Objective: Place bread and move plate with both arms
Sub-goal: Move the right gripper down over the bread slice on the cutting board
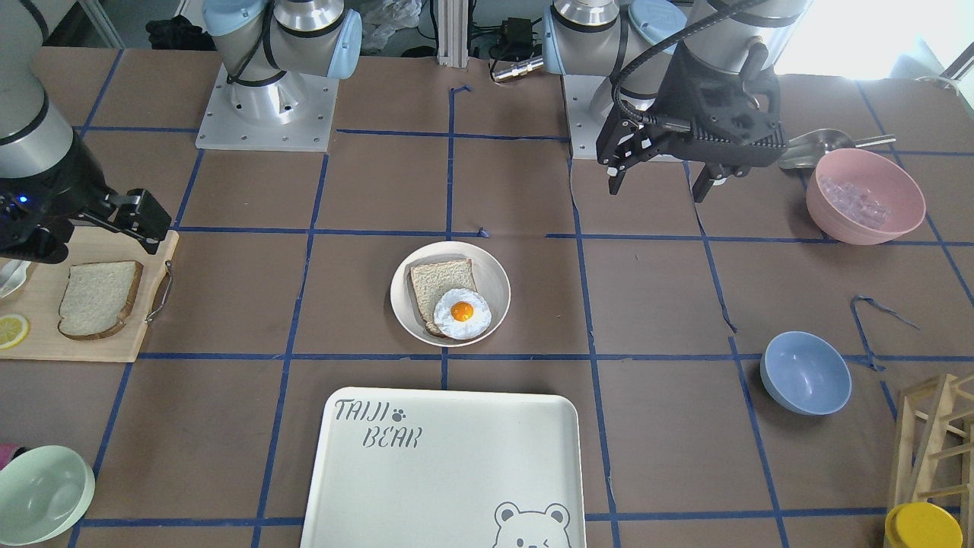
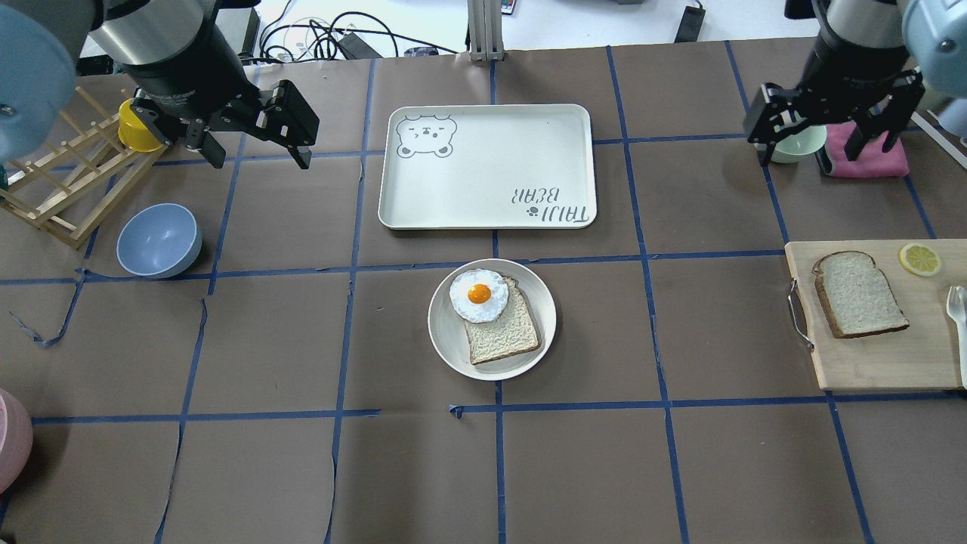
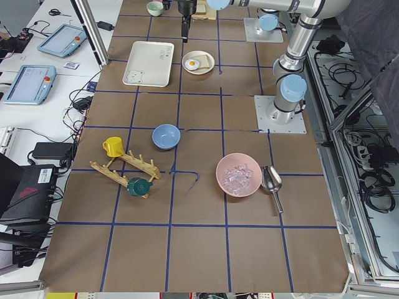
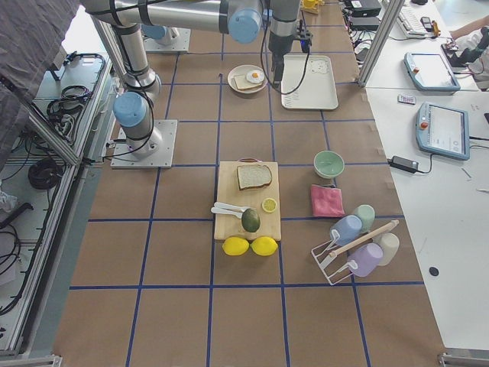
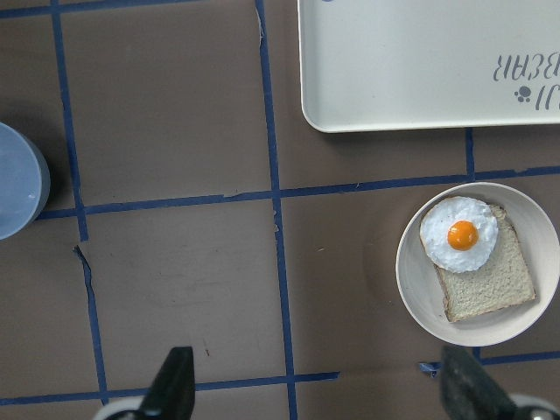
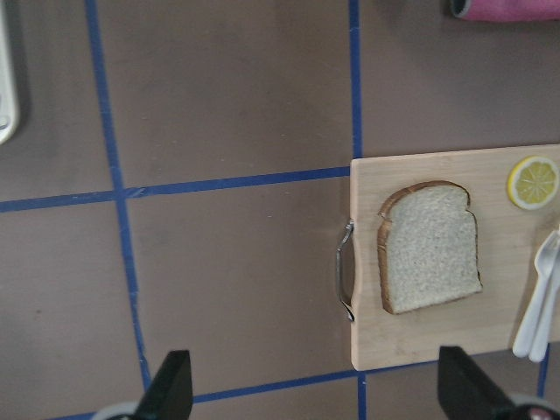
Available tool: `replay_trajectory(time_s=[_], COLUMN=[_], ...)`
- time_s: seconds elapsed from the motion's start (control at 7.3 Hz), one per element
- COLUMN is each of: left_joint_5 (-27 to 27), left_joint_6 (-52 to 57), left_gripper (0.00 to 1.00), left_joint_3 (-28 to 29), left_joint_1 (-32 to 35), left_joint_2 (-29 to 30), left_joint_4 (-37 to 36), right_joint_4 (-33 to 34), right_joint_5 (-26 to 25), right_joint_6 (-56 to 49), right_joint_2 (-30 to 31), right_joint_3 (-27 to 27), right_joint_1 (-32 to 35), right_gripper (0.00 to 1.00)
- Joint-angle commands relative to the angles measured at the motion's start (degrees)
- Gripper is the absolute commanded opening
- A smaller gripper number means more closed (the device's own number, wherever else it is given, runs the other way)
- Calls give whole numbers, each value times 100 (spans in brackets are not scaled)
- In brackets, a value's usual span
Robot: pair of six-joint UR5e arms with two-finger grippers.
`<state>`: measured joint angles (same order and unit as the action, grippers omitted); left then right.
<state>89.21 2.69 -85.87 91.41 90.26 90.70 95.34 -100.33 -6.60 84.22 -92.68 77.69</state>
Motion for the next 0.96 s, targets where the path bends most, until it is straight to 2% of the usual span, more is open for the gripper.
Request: replay_trajectory(time_s=[0.0, 0.14, 0.27, 0.41, 0.82], left_joint_5=[0, 0, 0, 0, 9], left_joint_6=[4, 4, 4, 4, -23], left_gripper=[100, 100, 100, 100, 100], left_joint_3=[0, 0, 0, 0, 0], left_joint_1=[0, 0, 0, 0, 9], left_joint_2=[0, 0, 0, 0, 9], left_joint_4=[0, 9, 9, 9, -9], right_joint_4=[1123, 1901, 2884, 3294, 3456], right_joint_5=[-329, -329, -338, -347, -355], right_joint_6=[-567, -718, -1390, -1745, -1783], right_joint_2=[-150, -264, -509, -825, -1091], right_joint_3=[-1124, -1721, -2179, -2332, -2351], right_joint_1=[-630, -963, -1079, -1167, -1300], right_gripper=[100, 100, 100, 100, 99])
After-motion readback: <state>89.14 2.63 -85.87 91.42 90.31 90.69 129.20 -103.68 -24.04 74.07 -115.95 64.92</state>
